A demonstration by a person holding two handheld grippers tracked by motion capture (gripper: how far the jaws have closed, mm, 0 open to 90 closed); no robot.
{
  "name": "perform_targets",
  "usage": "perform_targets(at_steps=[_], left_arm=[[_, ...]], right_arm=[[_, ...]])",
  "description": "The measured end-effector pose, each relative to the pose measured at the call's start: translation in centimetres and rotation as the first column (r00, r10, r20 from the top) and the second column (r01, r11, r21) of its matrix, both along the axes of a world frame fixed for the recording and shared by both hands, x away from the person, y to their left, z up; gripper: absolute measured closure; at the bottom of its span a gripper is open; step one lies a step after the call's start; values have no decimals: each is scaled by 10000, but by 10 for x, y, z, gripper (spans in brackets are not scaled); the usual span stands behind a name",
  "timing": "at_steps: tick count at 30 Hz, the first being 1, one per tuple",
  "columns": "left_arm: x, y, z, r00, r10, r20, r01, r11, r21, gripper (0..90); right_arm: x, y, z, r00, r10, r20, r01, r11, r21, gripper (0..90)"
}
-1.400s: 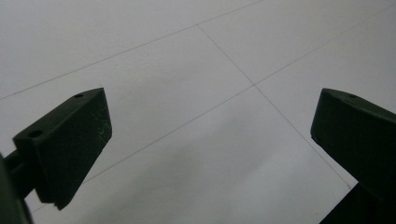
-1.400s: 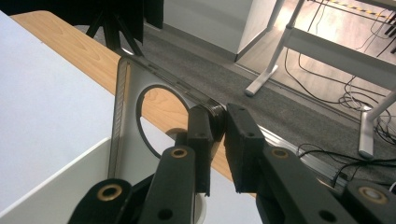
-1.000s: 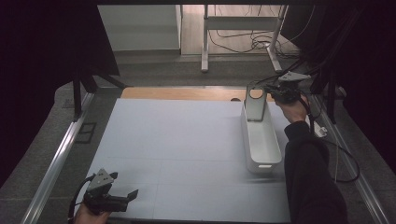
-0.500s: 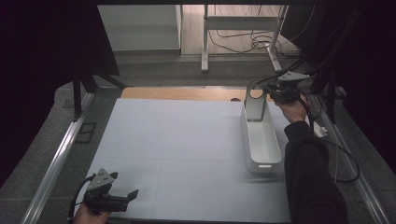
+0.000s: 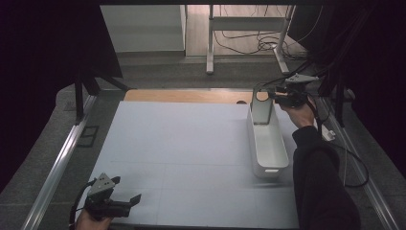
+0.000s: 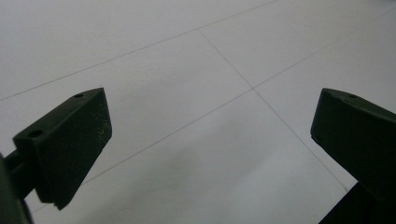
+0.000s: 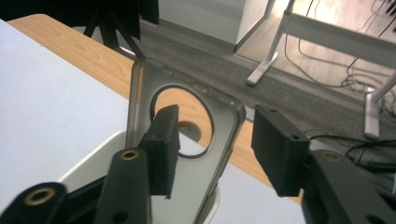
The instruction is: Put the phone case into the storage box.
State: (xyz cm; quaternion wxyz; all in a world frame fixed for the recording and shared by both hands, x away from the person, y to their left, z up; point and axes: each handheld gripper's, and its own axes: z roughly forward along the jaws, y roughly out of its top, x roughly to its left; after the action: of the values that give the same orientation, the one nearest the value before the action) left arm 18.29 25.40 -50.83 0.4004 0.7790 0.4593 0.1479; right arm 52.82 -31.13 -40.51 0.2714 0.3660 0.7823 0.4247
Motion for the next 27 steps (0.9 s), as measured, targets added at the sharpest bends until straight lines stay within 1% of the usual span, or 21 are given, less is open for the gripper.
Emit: perform_targets(at_steps=[2, 4, 5, 7, 9, 11, 12, 17, 18, 19, 20, 24, 27], left_arm=[[0, 0, 0, 10000, 3, 28, -3, 10000, -43, 0], [-1, 1, 0, 10000, 14, 62, -13, 10000, -73, 0], [-1, 1, 1, 9999, 22, 109, -21, 10000, -91, 0], [-2, 2, 1, 9999, 70, 136, -68, 9999, -141, 0], [-3, 2, 2, 10000, 68, 69, -65, 9995, -301, 0], [-3, 3, 2, 9999, 76, 70, -74, 9995, -292, 0], [-3, 3, 2, 10000, 71, 59, -70, 9995, -300, 0], [-5, 3, 2, 9999, 81, 69, -78, 9993, -352, 0], [-5, 3, 2, 9999, 107, 74, -104, 9993, -365, 0], [-5, 3, 2, 9999, 107, 74, -104, 9993, -365, 0], [-5, 4, 2, 9999, 113, 67, -110, 9992, -380, 0], [-5, 5, 2, 10000, 66, 71, -63, 9991, -408, 0], [-5, 5, 2, 10000, -14, 57, 17, 9989, -472, 0]], right_arm=[[-1, 0, 0, 9997, -44, -234, 47, 9999, 97, 463], [-3, 0, 0, 9991, -135, -397, 145, 9996, 240, 425], [-4, 0, 0, 9987, -170, -473, 182, 9995, 246, 424], [-7, 1, 0, 9984, -221, -523, 233, 9995, 228, 408], [-9, 2, 0, 9976, -252, -651, 265, 9994, 205, 390], [-11, 2, 1, 9972, -273, -694, 288, 9994, 208, 378], [-13, 2, 1, 9968, -246, -756, 268, 9993, 275, 357], [-22, 4, 2, 9948, -166, -1008, 196, 9994, 294, 335], [-25, 5, 2, 9942, -144, -1064, 182, 9992, 357, 327], [-25, 5, 2, 9942, -144, -1064, 182, 9992, 357, 327], [-28, 5, 2, 9935, -96, -1135, 147, 9989, 441, 319], [-39, 6, 3, 9903, -22, -1390, 96, 9986, 521, 289], [-47, 6, 3, 9889, 18, -1489, 56, 9988, 491, 267]])
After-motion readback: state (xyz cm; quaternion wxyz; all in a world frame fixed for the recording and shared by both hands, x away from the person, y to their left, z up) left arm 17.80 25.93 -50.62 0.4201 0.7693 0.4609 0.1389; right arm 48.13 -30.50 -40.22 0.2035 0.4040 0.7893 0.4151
